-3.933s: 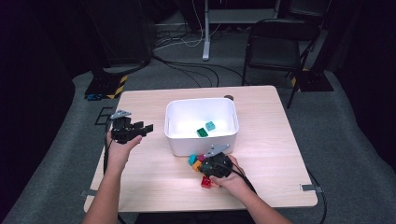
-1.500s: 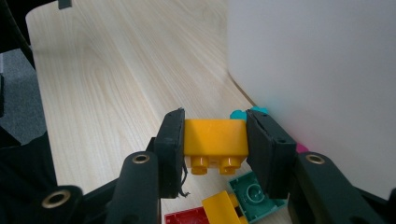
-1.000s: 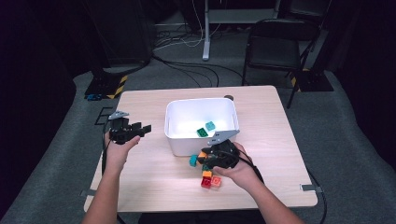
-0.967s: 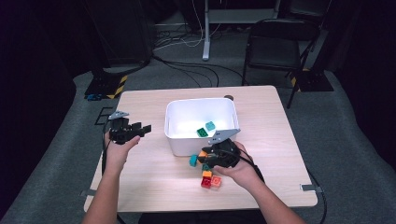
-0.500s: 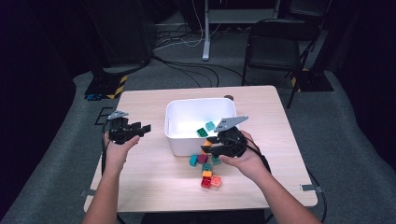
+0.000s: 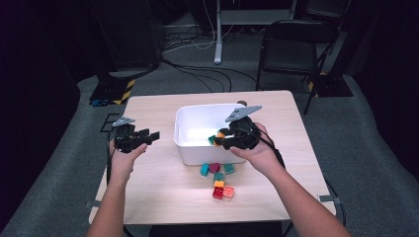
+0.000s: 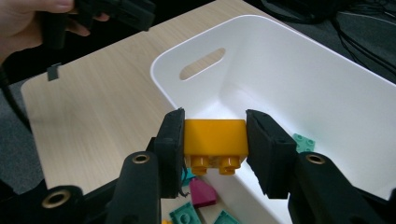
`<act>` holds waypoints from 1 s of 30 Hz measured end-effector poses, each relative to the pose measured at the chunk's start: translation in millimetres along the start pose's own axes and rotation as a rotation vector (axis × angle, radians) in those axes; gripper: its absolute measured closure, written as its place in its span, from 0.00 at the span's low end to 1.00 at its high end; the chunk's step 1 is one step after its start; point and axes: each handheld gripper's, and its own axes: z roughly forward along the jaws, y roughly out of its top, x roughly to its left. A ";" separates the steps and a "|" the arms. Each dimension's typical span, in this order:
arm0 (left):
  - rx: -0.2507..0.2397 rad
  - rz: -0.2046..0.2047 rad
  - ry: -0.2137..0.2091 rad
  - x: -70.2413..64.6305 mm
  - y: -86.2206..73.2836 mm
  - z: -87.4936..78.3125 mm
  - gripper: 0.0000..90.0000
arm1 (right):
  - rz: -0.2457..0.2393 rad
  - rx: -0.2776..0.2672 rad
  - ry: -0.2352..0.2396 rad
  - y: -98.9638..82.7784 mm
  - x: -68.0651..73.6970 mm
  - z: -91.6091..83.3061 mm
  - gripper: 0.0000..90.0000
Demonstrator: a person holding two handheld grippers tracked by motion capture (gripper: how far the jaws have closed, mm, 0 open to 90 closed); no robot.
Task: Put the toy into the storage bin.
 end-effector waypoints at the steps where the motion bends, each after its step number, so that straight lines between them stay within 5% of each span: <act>1: -0.003 0.001 -0.002 0.3 0.3 0.0 0.49 | 0.011 0.005 -0.009 1.2 -4.4 3.5 0.65; 11: -0.005 0.002 -0.006 0.5 2.0 0.3 0.49 | 0.069 0.040 -0.098 4.6 -39.6 32.5 0.65; 17: -0.009 0.001 -0.004 1.4 2.2 -0.7 0.49 | 0.092 0.050 -0.104 13.5 -53.1 45.7 0.65; 30: -0.003 -0.001 -0.004 2.6 1.5 1.3 0.49 | 0.057 0.052 -0.095 39.6 -67.8 84.1 0.65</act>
